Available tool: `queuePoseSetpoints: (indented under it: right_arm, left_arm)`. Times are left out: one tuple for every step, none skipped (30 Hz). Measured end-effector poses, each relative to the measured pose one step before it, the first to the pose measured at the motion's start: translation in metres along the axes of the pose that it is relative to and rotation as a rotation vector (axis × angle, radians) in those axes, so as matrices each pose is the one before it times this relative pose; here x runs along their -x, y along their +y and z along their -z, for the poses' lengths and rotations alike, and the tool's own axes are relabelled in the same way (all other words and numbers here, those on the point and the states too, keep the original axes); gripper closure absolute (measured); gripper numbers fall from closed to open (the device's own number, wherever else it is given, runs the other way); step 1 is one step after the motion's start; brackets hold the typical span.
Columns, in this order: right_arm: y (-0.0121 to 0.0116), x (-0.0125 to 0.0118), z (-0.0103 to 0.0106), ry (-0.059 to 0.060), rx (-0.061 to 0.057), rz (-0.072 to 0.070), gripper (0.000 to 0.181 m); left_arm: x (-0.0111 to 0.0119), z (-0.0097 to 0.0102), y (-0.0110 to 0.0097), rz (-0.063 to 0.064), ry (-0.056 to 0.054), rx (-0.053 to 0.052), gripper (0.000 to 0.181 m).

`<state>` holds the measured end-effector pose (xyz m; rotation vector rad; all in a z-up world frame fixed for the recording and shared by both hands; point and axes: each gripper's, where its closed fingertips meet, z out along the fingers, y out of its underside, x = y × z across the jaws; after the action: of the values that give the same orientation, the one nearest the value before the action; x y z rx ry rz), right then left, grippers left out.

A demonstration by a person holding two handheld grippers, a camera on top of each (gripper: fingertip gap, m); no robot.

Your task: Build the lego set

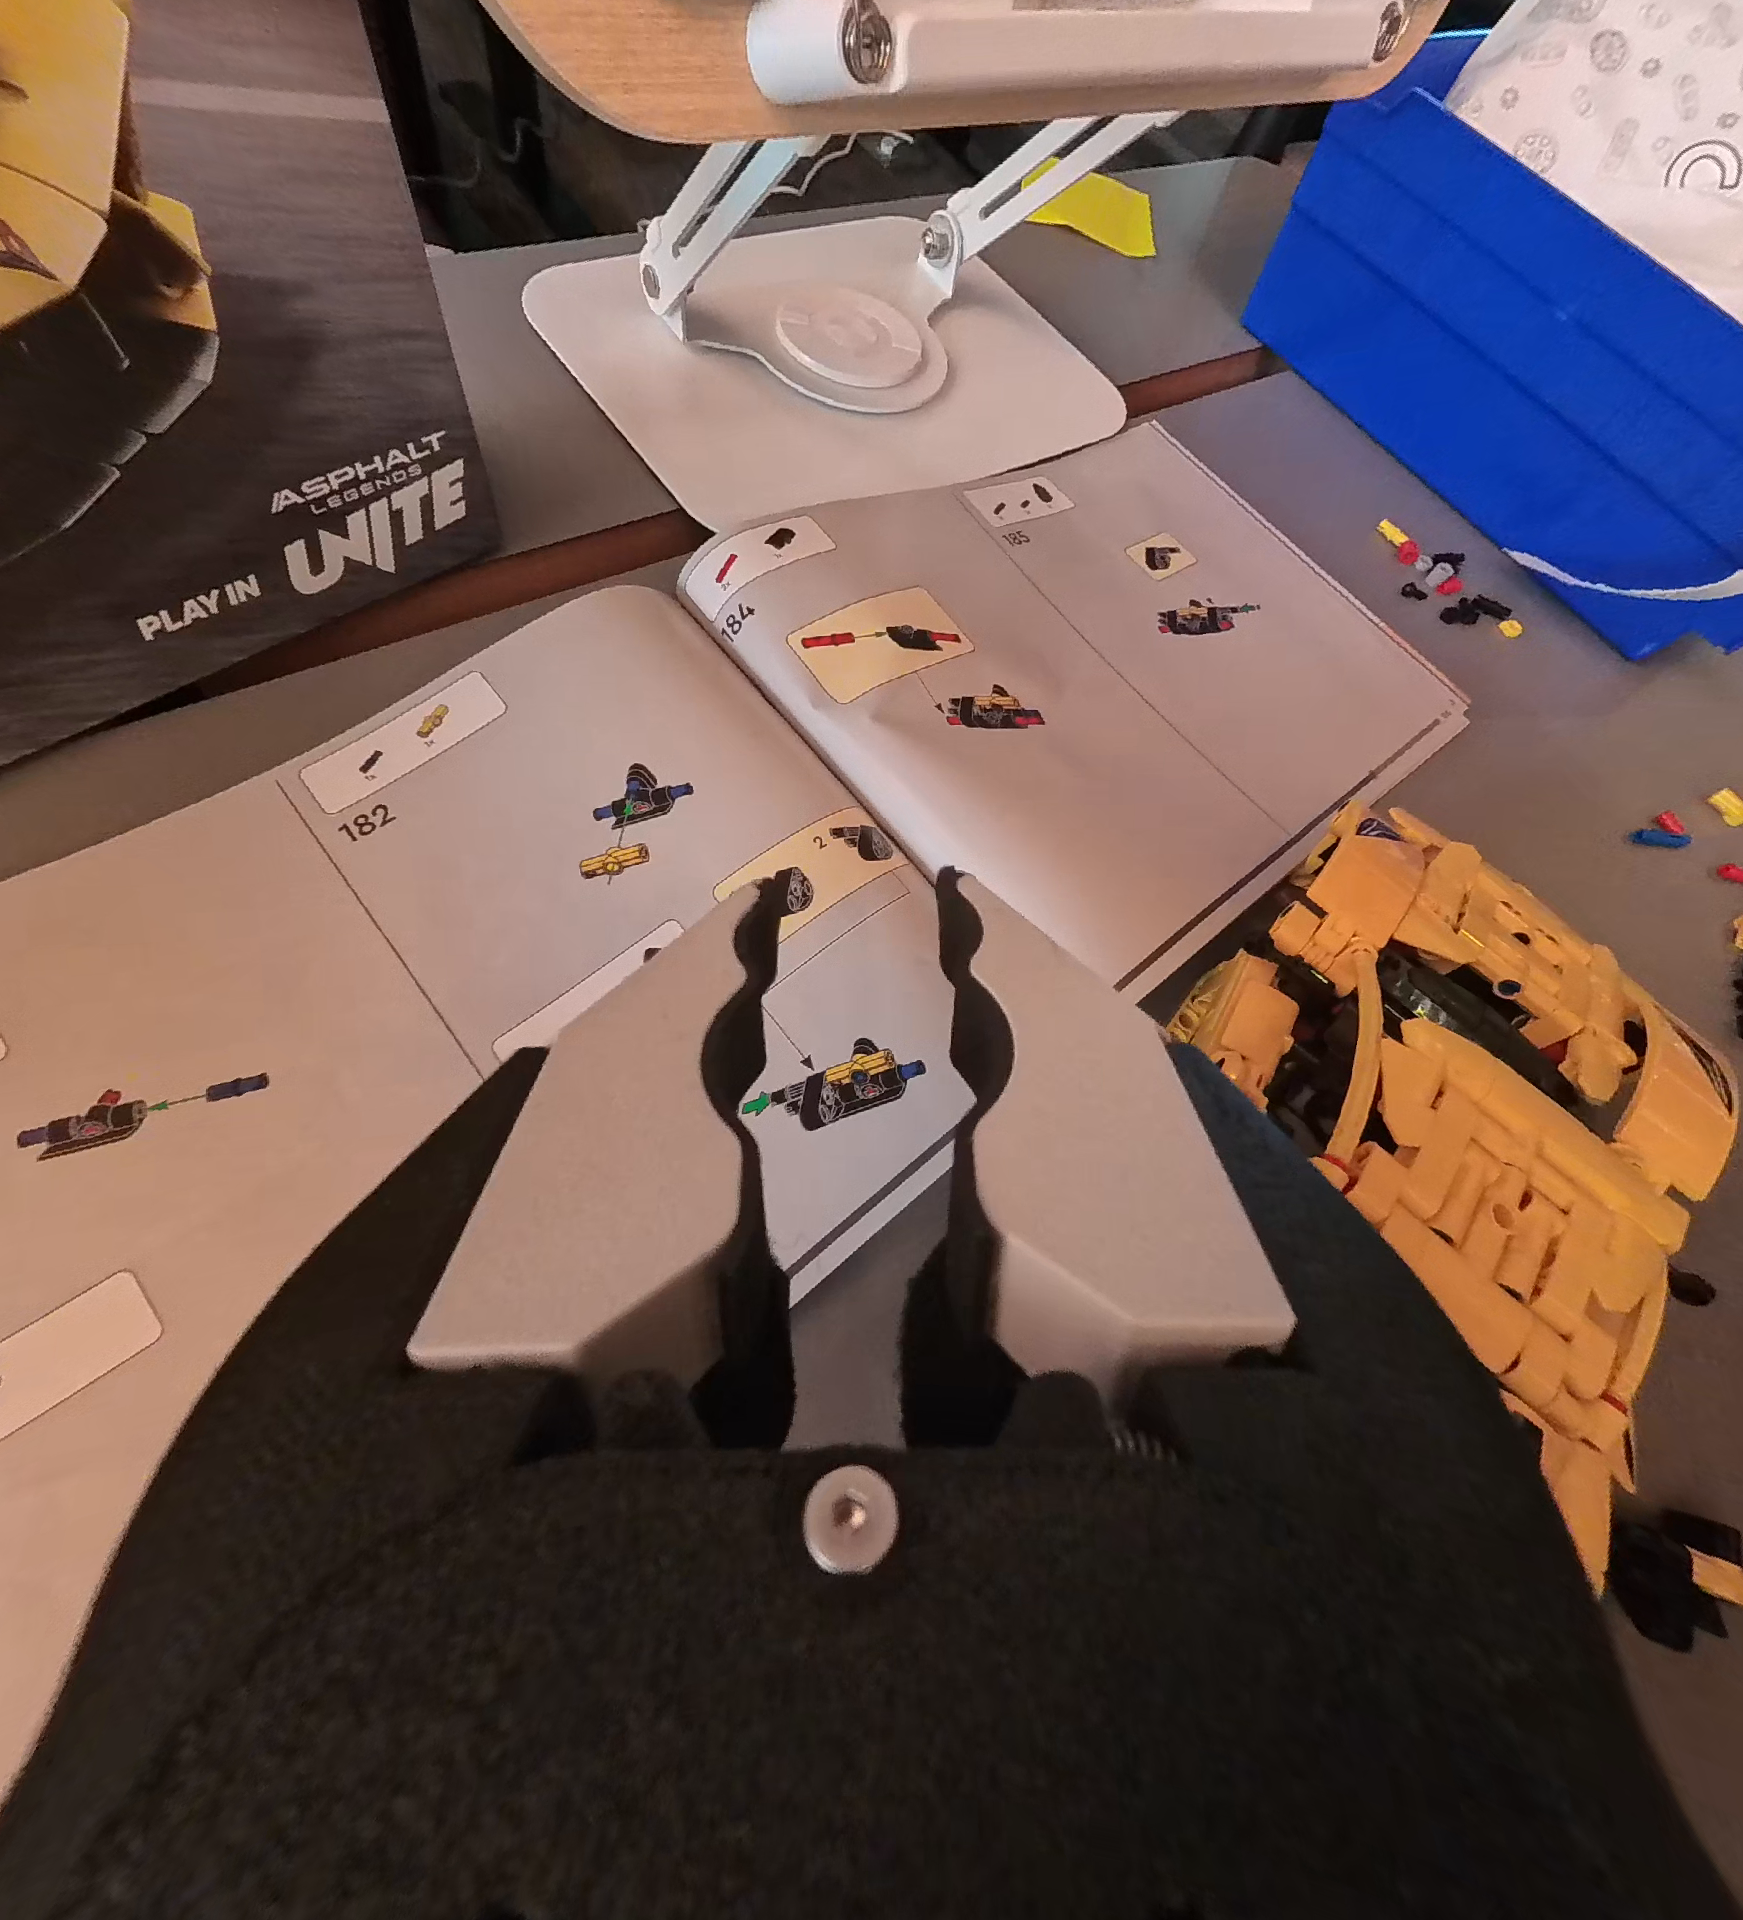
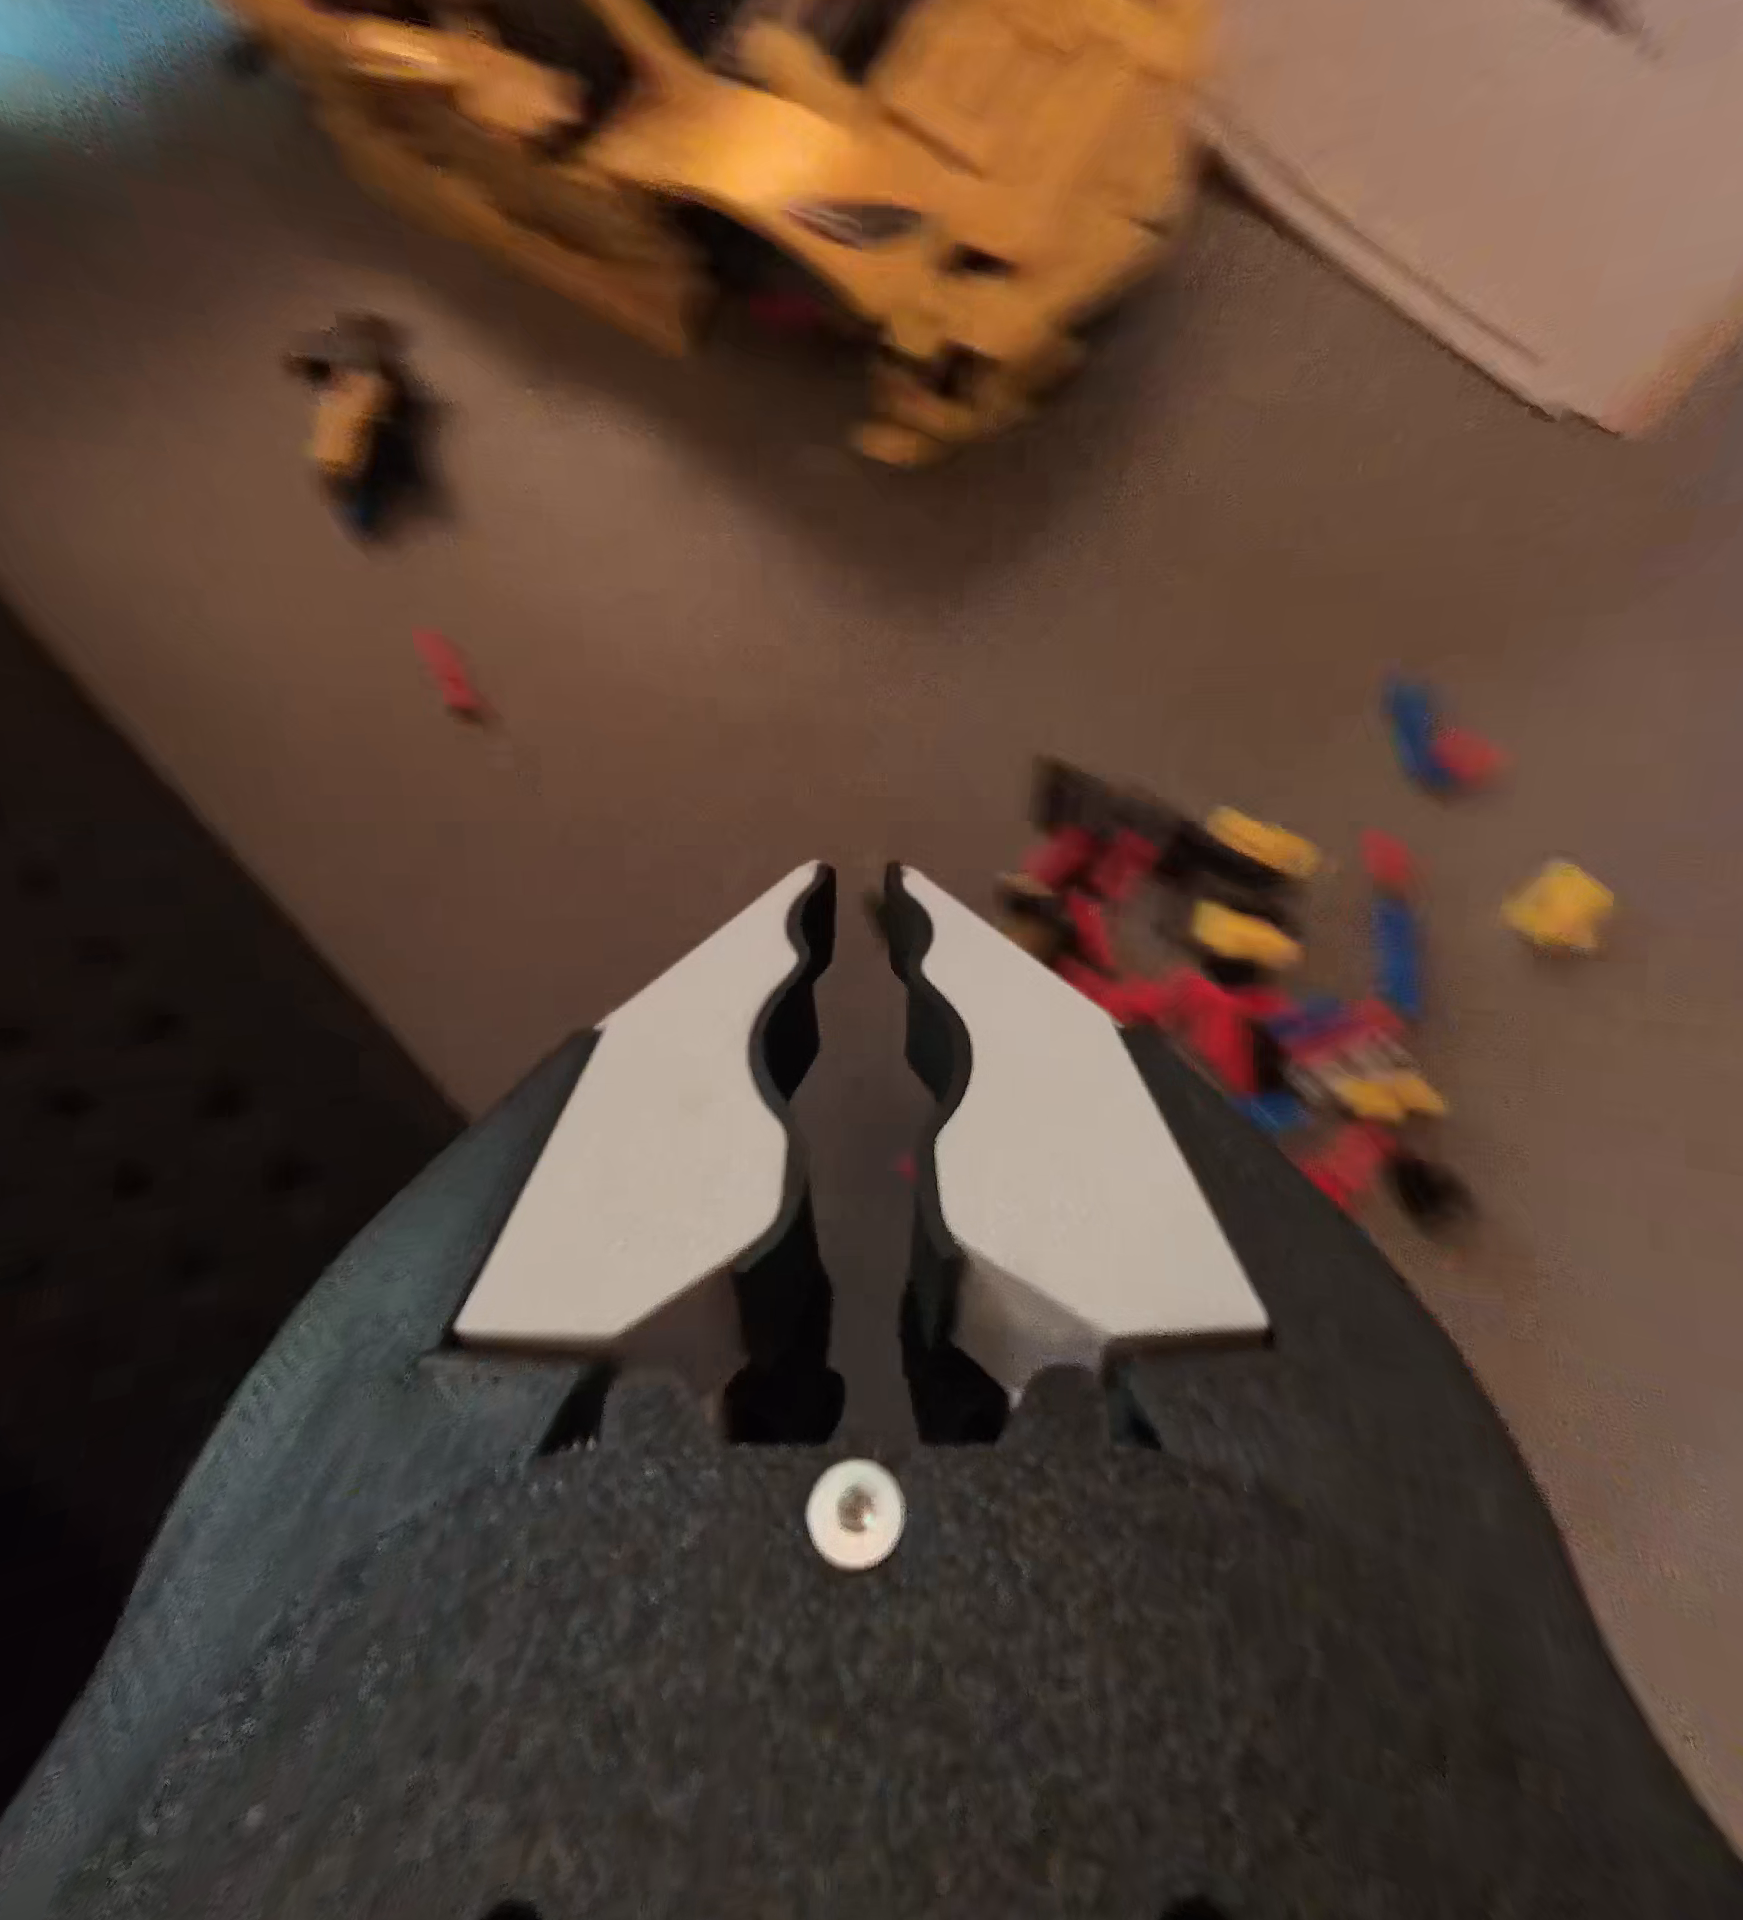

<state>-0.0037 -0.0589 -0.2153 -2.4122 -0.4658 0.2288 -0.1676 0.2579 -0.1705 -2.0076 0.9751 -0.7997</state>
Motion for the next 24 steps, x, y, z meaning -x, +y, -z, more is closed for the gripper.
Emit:
queuePoseSetpoints:
  right_arm:
    - [0.01159, -0.02541, 0.00943, 0.0849, 0.0173, -0.0478, 0.175]
    - [0.01140, -0.02327, 0.00572, 0.0753, 0.0236, -0.0455, 0.175]
    - [0.00807, -0.01711, 0.00254, 0.0458, 0.0105, -0.0434, 0.176]
    - [0.00446, -0.01536, 0.00081, 0.0480, -0.0019, -0.0508, 0.176]
    - [0.00100, -0.01088, -0.00046, 0.0300, -0.0147, -0.0488, 0.176]
    - [-0.00191, -0.00271, -0.00135, -0.0093, -0.0237, -0.0411, 0.176]
    - [-0.00112, -0.00182, -0.00205, -0.0036, -0.0084, -0.0357, 0.177]
    - [-0.00031, -0.00034, -0.00217, -0.0009, 0.0059, -0.0172, 0.177]
    - [-0.00142, 0.00380, -0.00217, -0.0138, -0.0003, 0.0039, 0.177]
    - [-0.00182, 0.00253, -0.00160, 0.0021, 0.0001, 0.0159, 0.178]
    - [-0.00158, -0.00032, -0.00134, 0.0225, 0.0014, 0.0197, 0.178]
    - [-0.00235, 0.00140, -0.00163, 0.0092, -0.0036, 0.0189, 0.178]
    - [-0.00180, 0.00091, -0.00185, 0.0047, 0.0003, 0.0090, 0.178]
    - [-0.00093, -0.00009, -0.00212, 0.0037, 0.0068, -0.0004, 0.178]
    - [-0.00060, 0.00109, -0.00242, -0.0102, 0.0052, -0.0049, 0.178]
    - [-0.00011, -0.00041, -0.00221, -0.0052, 0.0065, -0.0092, 0.178]
    - [0.00024, -0.00171, -0.00170, 0.0013, 0.0080, -0.0095, 0.177]
    - [0.00022, -0.00066, -0.00113, -0.0060, 0.0071, -0.0056, 0.177]
    - [0.00005, -0.00084, -0.00016, -0.0030, 0.0055, -0.0033, 0.177]
    - [-0.00028, -0.00116, 0.00064, 0.0023, 0.0011, 0.0006, 0.177]
    - [-0.00003, -0.00036, 0.00127, 0.0003, -0.0010, 0.0045, 0.177]
    - [0.00131, -0.00183, 0.00139, 0.0094, 0.0038, 0.0045, 0.177]
    - [0.00228, -0.00217, 0.00096, 0.0100, 0.0045, 0.0052, 0.176]
    - [0.00261, -0.00324, 0.00041, 0.0118, 0.0047, 0.0013, 0.176]
  left_arm:
    - [-0.00008, -0.00022, 0.00044, -0.0024, -0.0016, 0.0024, 0.151]
    - [-0.00013, -0.00019, 0.00041, -0.0032, -0.0019, 0.0027, 0.151]
    - [-0.00007, -0.00019, 0.00027, -0.0030, -0.0021, 0.0015, 0.151]
    - [-0.00003, -0.00004, -0.00001, -0.0024, -0.0016, 0.0004, 0.151]
    - [-0.00007, -0.00008, 0.00010, -0.0022, -0.0013, 0.0006, 0.151]
    - [0.00013, 0.00001, 0.00016, -0.0023, -0.0023, 0.0008, 0.151]
    - [0.00044, -0.00003, 0.00021, -0.0021, -0.0029, 0.0009, 0.151]
    - [0.00034, -0.00010, 0.00028, -0.0012, -0.0020, 0.0011, 0.151]
    - [0.00027, -0.00014, 0.00034, 0.0001, -0.0004, 0.0013, 0.151]
    - [0.00012, -0.00018, 0.00026, 0.0009, 0.0002, 0.0007, 0.151]
    - [-0.00006, -0.00008, 0.00005, 0.0010, 0.0007, 0.0001, 0.151]
    - [-0.00007, -0.00008, 0.00006, 0.0003, 0.0011, 0.0002, 0.151]
    - [-0.00019, -0.00001, 0.00006, -0.0004, 0.0006, 0.0004, 0.151]
    - [-0.00014, -0.00010, 0.00020, -0.0010, 0.0003, 0.0011, 0.151]
    - [-0.00015, -0.00004, 0.00028, -0.0012, -0.0001, 0.0014, 0.151]
    - [0.00005, -0.00005, 0.00009, -0.0014, -0.0010, 0.0009, 0.151]
    - [0.00009, 0.00016, 0.00007, -0.0015, -0.0012, 0.0005, 0.151]
    - [0.00021, 0.00021, -0.00010, -0.0013, -0.0014, -0.0001, 0.151]
    - [0.00022, 0.00030, -0.00022, -0.0008, -0.0014, -0.0007, 0.151]
    - [0.00038, 0.00025, -0.00020, -0.0002, -0.0011, -0.0008, 0.151]
    - [0.00033, 0.00031, -0.00017, 0.0004, -0.0007, -0.0009, 0.151]
    - [0.00007, 0.00010, 0.00000, 0.0008, 0.0004, -0.0003, 0.151]
    - [0.00009, -0.00005, 0.00023, 0.0009, 0.0007, 0.0008, 0.151]
    - [0.00003, -0.00020, 0.00031, 0.0003, 0.0002, 0.0010, 0.151]
